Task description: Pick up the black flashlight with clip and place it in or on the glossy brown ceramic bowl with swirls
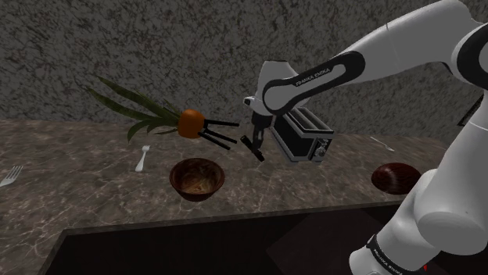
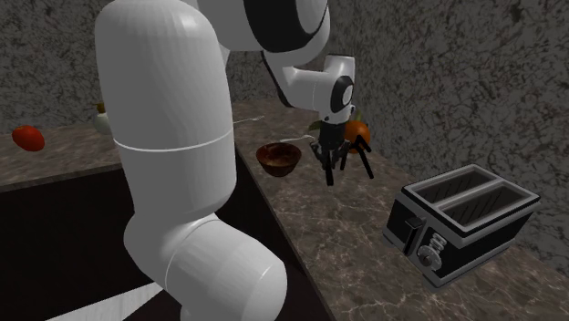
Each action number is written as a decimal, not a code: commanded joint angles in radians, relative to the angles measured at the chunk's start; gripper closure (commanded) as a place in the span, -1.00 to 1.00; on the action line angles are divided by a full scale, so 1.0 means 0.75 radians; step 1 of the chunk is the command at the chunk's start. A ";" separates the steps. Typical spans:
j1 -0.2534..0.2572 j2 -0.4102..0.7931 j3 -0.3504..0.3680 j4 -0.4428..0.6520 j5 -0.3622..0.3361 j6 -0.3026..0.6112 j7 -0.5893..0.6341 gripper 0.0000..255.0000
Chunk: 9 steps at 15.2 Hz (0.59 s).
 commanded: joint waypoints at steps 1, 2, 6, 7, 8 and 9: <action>0.000 -0.024 0.001 0.009 0.002 -0.033 0.000 1.00; 0.000 -0.034 0.001 0.016 0.002 -0.051 -0.001 1.00; 0.000 -0.065 0.001 0.041 0.004 -0.106 -0.002 1.00; 0.017 -0.051 0.016 0.058 0.003 -0.110 0.030 1.00; 0.033 -0.036 0.031 0.078 0.001 -0.114 0.062 1.00; 0.049 -0.020 0.046 0.098 -0.001 -0.119 0.094 1.00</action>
